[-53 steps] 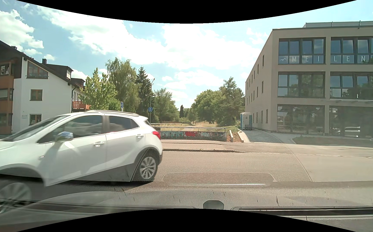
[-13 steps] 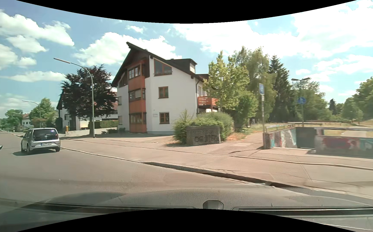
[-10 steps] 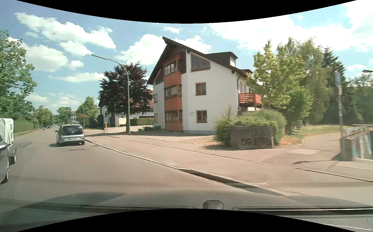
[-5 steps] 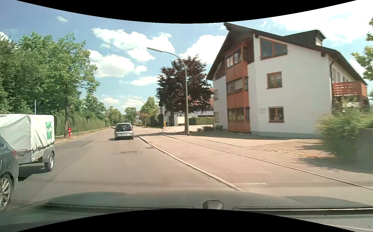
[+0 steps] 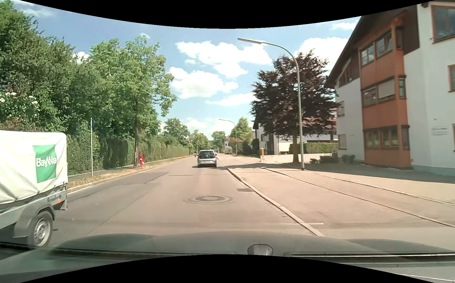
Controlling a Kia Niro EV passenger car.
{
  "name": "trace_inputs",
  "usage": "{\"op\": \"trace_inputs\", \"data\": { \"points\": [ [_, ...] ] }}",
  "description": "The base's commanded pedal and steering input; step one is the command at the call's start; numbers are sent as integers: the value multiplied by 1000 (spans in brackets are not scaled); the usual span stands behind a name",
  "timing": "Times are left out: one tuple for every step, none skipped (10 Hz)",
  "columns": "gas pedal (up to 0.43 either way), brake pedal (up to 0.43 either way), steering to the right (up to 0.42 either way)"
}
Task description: Follow the waypoints while adhering to traffic rules and regulations
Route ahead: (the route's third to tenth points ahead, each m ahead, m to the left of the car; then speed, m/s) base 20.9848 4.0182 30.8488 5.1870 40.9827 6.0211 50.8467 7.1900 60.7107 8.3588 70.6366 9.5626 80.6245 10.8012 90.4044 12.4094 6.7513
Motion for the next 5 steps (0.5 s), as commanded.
{"op": "trace_inputs", "data": {
  "points": [
    [177,6,-183],
    [157,6,-137],
    [150,6,-105],
    [150,6,-77],
    [150,6,-58]
  ]
}}
